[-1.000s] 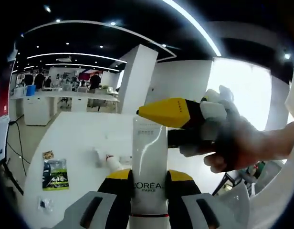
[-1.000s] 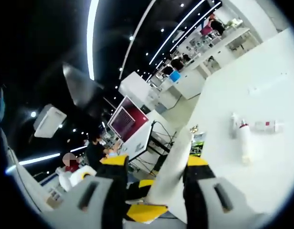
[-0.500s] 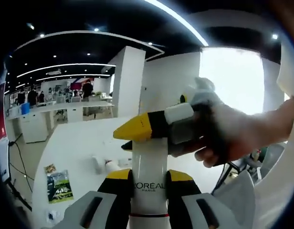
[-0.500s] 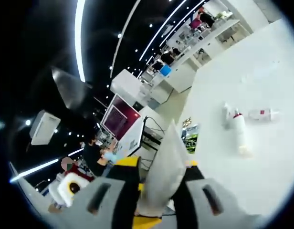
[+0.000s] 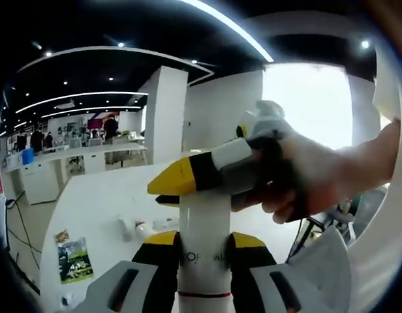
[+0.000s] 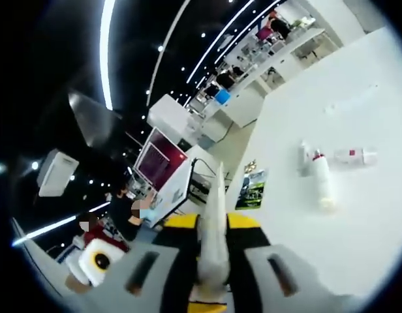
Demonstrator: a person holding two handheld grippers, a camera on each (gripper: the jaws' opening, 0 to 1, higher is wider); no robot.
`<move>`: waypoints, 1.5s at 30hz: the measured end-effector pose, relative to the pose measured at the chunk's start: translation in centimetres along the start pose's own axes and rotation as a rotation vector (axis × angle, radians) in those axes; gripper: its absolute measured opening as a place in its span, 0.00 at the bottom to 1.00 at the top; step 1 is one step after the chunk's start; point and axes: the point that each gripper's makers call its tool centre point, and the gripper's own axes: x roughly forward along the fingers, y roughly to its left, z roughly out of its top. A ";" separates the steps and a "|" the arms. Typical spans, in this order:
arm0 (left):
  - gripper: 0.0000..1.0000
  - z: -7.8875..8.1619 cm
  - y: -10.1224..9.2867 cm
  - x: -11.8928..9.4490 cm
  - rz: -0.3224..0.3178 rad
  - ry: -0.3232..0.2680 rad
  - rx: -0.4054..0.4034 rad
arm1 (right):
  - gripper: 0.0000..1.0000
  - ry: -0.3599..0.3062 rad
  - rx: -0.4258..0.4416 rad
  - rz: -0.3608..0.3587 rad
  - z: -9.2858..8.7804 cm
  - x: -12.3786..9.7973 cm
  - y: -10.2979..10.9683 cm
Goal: Arrange the skincare products in the storage area until every visible bottle or jar stands upright without overlapping.
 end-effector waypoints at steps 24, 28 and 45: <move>0.32 0.0 -2.4 0.6 -0.164 -0.032 -0.149 | 0.12 -0.015 -0.189 0.018 0.3 -2.8 0.7; 0.33 -0.4 -2.3 0.4 -0.177 -0.031 -0.172 | 0.12 -0.008 -0.250 0.031 0.4 -3.2 0.9; 0.33 3.9 2.1 -1.8 -0.233 -0.130 -0.178 | 0.12 0.215 -0.709 0.122 -3.3 -3.4 1.0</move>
